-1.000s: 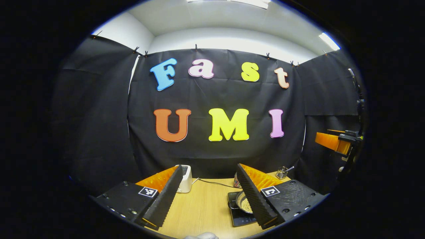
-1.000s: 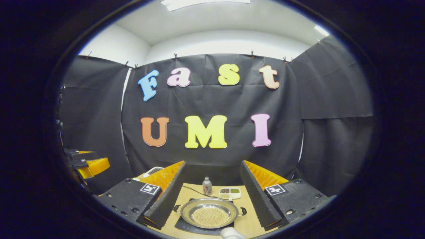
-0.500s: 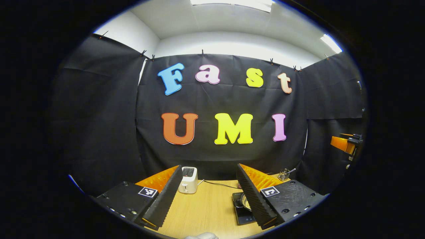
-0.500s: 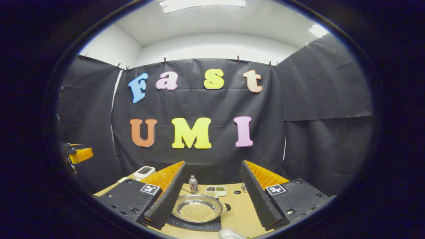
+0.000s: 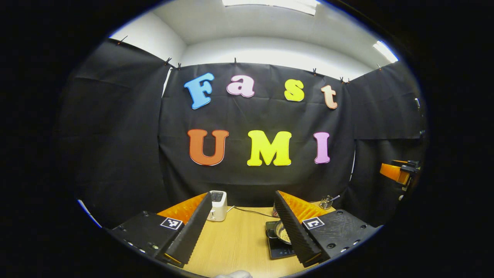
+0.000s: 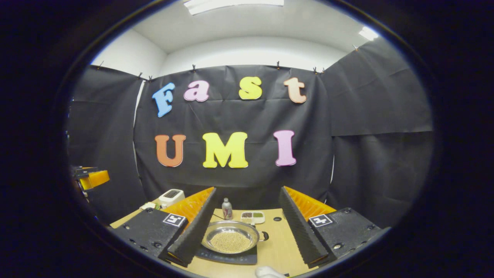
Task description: First push the handle of the pot to place it horizontally, then grasp the pot with both hands and set it on the induction cooktop.
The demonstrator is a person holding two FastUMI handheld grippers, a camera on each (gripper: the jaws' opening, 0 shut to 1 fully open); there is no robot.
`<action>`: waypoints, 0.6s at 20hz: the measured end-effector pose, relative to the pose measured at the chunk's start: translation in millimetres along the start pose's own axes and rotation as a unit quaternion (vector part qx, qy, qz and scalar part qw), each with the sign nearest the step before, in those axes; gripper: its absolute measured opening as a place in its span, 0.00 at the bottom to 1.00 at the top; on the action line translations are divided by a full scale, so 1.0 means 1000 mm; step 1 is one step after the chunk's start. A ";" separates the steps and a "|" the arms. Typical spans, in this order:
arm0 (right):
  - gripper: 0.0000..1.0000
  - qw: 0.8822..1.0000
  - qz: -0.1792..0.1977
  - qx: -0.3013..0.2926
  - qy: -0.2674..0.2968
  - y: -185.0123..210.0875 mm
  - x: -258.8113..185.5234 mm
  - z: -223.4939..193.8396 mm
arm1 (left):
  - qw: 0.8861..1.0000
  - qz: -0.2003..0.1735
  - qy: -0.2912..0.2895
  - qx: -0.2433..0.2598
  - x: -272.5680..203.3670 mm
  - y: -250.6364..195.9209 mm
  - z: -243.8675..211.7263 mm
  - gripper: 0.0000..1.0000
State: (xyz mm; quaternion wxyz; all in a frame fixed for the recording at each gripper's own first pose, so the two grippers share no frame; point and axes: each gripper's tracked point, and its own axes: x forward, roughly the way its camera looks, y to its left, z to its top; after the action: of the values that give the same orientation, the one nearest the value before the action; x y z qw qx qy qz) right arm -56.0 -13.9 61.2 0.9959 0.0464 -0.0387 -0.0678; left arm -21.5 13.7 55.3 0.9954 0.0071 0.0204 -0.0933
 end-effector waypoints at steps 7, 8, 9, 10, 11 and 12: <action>1.00 1.000 -0.006 -0.008 -0.008 -0.018 0.000 0.009 | 1.000 -0.009 0.000 -0.007 0.006 -0.018 0.007 0.96; 1.00 1.000 -0.005 -0.006 -0.008 -0.020 0.000 0.011 | 1.000 -0.010 -0.001 -0.007 0.007 -0.020 0.009 0.96; 1.00 1.000 -0.005 -0.004 -0.007 -0.020 0.002 0.009 | 1.000 -0.009 -0.002 -0.006 0.007 -0.021 0.010 0.97; 1.00 1.000 -0.004 -0.003 -0.004 -0.022 0.002 0.008 | 1.000 -0.009 -0.003 -0.006 0.007 -0.023 0.010 0.97; 1.00 1.000 -0.002 -0.002 -0.003 -0.023 0.002 0.008 | 1.000 -0.009 -0.004 -0.005 0.007 -0.026 0.011 0.97; 1.00 1.000 -0.001 -0.002 -0.003 -0.024 0.001 0.008 | 1.000 -0.009 -0.006 -0.005 0.007 -0.028 0.011 0.97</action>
State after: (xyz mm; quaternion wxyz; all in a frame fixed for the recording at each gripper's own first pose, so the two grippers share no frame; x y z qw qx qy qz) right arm -58.6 -38.5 67.3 0.9958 0.0443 -0.0414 -0.0692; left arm -19.0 -15.0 65.6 0.9947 0.0015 0.0145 -0.1019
